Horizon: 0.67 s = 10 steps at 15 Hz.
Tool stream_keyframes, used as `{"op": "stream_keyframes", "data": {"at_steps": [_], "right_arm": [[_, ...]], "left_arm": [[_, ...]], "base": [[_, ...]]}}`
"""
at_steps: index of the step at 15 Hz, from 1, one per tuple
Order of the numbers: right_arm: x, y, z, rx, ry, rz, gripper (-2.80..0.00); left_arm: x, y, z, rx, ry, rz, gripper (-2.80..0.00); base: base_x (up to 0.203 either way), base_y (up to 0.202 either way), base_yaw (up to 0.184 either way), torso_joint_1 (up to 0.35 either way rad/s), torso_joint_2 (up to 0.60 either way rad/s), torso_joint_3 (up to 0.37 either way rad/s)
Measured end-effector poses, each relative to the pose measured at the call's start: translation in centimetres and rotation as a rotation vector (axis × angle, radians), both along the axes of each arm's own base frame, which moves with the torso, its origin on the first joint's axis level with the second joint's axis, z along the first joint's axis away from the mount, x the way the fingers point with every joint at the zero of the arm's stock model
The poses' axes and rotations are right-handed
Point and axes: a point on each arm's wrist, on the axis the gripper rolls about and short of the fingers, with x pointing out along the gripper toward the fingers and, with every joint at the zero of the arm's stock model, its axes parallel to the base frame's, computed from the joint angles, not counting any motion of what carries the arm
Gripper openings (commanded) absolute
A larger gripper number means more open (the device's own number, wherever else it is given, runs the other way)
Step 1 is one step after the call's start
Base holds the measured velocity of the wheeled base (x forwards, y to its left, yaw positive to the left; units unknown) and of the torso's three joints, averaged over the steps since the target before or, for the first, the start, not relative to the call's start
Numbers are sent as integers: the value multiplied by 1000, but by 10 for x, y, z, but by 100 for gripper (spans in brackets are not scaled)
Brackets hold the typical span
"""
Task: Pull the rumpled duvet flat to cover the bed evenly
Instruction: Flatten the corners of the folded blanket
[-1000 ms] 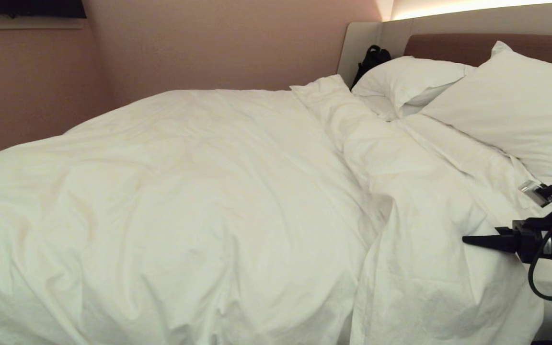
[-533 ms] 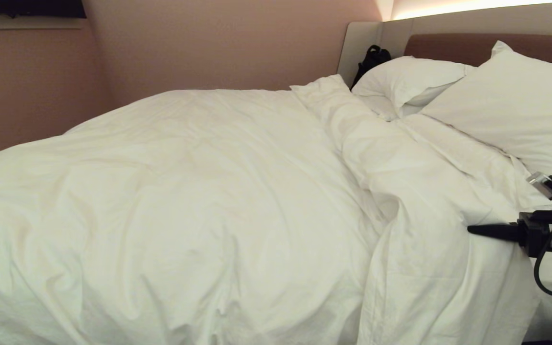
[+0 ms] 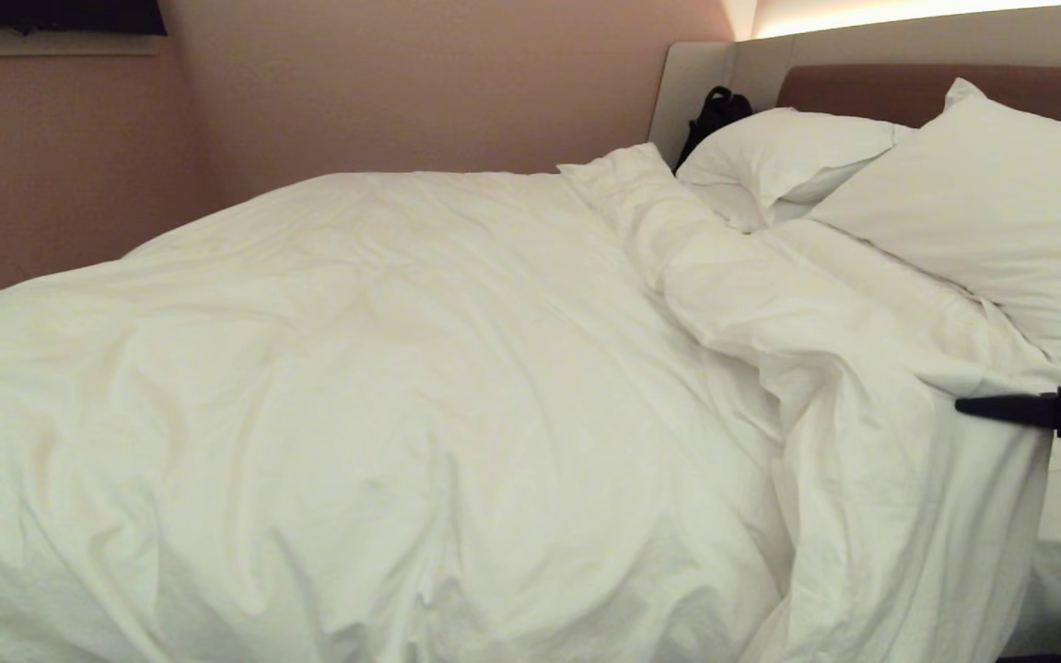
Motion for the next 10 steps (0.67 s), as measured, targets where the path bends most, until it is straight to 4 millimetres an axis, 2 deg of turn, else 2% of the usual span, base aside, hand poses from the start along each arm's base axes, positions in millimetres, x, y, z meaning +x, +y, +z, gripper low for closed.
{"op": "stream_keyframes", "data": {"at_steps": [3, 7, 10], "right_arm": [[-3, -17, 7, -23, 9, -75, -280], [-6, -27, 12, -79, 16, -150, -280], [-10, -38, 24, -89, 2, -199, -280]], "left_arm": [[0, 0, 0, 0, 1, 0, -280], [0, 0, 0, 0, 0, 0, -280], [0, 0, 0, 0, 0, 0, -280]], "base": [[0, 0, 0, 0, 0, 0], [0, 0, 0, 0, 0, 0], [0, 0, 0, 0, 0, 0]]}}
